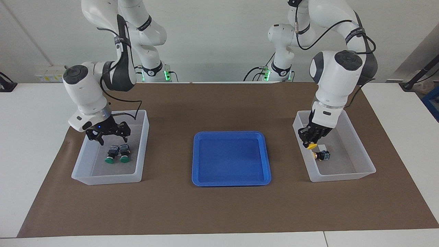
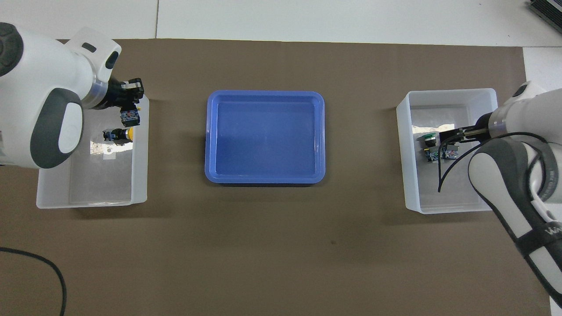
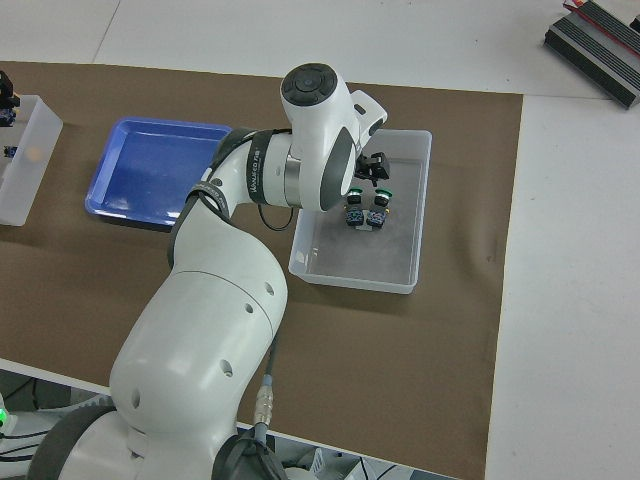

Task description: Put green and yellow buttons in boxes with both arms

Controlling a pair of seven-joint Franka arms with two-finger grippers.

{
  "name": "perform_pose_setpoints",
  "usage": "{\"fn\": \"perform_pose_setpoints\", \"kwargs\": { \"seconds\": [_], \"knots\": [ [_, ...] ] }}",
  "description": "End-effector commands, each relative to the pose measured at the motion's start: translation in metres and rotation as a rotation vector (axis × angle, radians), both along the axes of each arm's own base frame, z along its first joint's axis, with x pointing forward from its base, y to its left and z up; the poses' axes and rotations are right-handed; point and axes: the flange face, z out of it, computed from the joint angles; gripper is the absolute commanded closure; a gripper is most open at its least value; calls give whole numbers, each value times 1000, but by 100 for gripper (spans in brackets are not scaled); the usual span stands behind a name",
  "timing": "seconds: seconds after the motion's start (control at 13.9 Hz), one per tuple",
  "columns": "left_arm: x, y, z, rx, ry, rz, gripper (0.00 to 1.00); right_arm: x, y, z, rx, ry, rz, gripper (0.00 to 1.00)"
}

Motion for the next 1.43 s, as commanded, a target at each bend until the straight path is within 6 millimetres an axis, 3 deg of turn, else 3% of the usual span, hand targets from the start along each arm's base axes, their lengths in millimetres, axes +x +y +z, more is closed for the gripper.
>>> {"fn": "perform_pose_setpoints", "kwargs": {
  "seconds": [0.0, 0.14, 0.29, 0.43, 0.57, 0.79, 0.86, 1.08, 1.22, 1.36],
  "knots": [
    [-9, 65, 35, 53, -17, -99, 100, 9, 5, 71, 28, 3, -64, 0],
    [-11, 95, 40, 74, -11, -147, 100, 10, 14, 110, 26, -7, -88, 0],
    [-11, 111, 40, 76, -13, -132, 100, 8, 20, 140, 24, -6, -112, 0],
    [-10, 112, 40, 77, -20, -131, 100, -4, 22, 164, 25, 0, -110, 0],
    [-11, 120, 40, 77, -18, -119, 99, -19, 22, 179, 30, 10, -116, 0],
    [-11, 136, 41, 83, -20, -109, 99, -27, 24, 181, 28, 28, -116, 0],
    [-11, 137, 41, 87, -23, -126, 93, -28, 25, 179, 28, 36, -115, 0],
    [-11, 138, 40, 89, -21, -135, 63, -30, 24, 179, 27, 51, -113, 0],
    [-11, 144, 40, 89, -20, -126, 36, -33, 25, 179, 26, 67, -106, 0],
    [-11, 145, 40, 90, -20, -126, 32, -38, 28, 182, 24, 81, -104, 0]
  ]
}}
